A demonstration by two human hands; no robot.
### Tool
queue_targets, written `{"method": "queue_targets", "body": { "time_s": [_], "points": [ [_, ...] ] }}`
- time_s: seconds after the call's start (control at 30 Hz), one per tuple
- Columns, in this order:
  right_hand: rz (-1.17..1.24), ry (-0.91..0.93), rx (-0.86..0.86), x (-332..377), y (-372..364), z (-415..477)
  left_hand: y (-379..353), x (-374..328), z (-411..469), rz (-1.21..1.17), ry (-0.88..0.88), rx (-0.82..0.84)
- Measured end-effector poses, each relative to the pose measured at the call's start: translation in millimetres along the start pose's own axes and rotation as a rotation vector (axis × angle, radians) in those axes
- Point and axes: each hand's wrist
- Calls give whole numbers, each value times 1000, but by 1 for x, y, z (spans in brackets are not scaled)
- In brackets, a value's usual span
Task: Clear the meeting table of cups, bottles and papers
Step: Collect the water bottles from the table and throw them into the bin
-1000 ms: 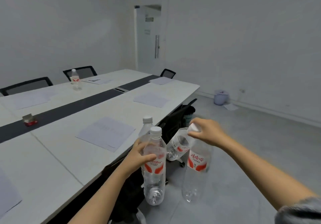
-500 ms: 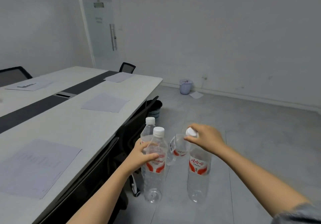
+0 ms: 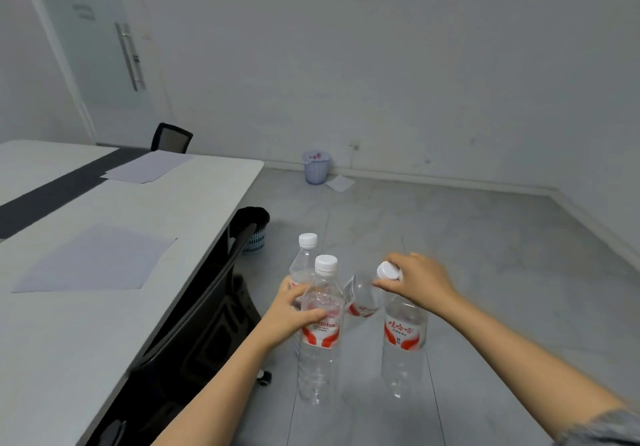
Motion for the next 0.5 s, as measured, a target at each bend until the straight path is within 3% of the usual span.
{"method": "queue_targets", "body": {
  "time_s": [0.27, 0.5],
  "points": [
    [69, -34, -78, -101, 13, 141, 0, -4, 171, 14, -27, 5],
    [179, 104, -28, -132, 27, 267, 32, -3, 283, -32, -2, -132]
  ]
}}
Point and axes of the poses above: each hand's wrist, its own z-axis towards the middle knuckle, its own y-axis out of the back of the hand, x = y × z, and after that the axes turned 9 degrees about x, right-handed
